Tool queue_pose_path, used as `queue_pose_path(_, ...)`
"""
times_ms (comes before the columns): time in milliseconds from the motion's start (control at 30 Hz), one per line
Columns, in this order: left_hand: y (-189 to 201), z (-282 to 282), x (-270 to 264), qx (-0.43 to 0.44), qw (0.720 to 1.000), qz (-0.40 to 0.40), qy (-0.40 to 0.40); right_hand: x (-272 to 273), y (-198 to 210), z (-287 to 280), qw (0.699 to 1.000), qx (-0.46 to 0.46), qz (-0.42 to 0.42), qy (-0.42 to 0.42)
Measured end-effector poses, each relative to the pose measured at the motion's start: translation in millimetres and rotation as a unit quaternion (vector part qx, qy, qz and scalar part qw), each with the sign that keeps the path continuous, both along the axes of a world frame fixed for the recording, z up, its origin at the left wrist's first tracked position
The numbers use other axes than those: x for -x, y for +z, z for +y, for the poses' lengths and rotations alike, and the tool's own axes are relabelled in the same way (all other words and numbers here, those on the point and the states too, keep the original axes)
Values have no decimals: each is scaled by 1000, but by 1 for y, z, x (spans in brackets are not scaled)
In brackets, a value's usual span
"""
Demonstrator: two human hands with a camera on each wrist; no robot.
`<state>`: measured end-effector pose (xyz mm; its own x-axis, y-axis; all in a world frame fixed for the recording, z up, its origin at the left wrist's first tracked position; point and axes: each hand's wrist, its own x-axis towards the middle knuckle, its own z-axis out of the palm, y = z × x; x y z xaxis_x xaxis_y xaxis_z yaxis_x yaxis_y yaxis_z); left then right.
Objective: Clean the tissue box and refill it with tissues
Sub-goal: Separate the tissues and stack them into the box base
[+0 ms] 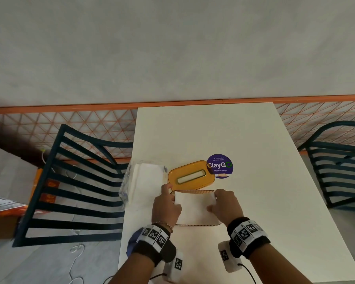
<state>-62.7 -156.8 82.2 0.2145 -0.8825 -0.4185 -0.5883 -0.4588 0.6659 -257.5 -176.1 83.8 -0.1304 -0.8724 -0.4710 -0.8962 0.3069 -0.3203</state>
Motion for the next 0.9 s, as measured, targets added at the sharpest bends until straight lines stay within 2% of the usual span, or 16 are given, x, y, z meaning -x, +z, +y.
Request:
queue_pose_path(167, 2, 5, -1, 39, 995, -68, -57, 0, 8, 7, 998, 10, 48, 26)
queue_pose_path(233, 3, 8, -2, 75, 987, -110, -85, 2, 12, 12, 996, 43, 65, 42)
queue_pose_path(300, 4, 9, -4, 89, 981, -115, -125, 5, 13, 17, 992, 78, 67, 72)
queue_pose_path(467, -3, 5, -5, 31, 946, -140, -290, 4, 5, 23, 969, 44, 78, 231)
queue_pose_path(533, -6, 2, -4, 18, 936, -164, -312, 2, 2, 22, 959, 34, 95, 266)
queue_pose_path(600, -7, -1, -4, 14, 934, -159, -318, 2, -1, 22, 959, 40, 91, 266)
queue_pose_path(667, -4, -4, -11, 12, 959, -107, -262, 5, -2, 23, 968, 67, 64, 233)
queue_pose_path(733, 1, -12, -27, 46, 987, -71, -134, 9, -2, 24, 977, 116, 35, 177)
queue_pose_path(800, -1, -25, -50, 70, 992, -101, -15, 13, -4, 24, 981, 157, 13, 109)
queue_pose_path(900, -14, -41, -84, 2, 984, -171, 52, 19, -7, 23, 987, 161, -7, 27)
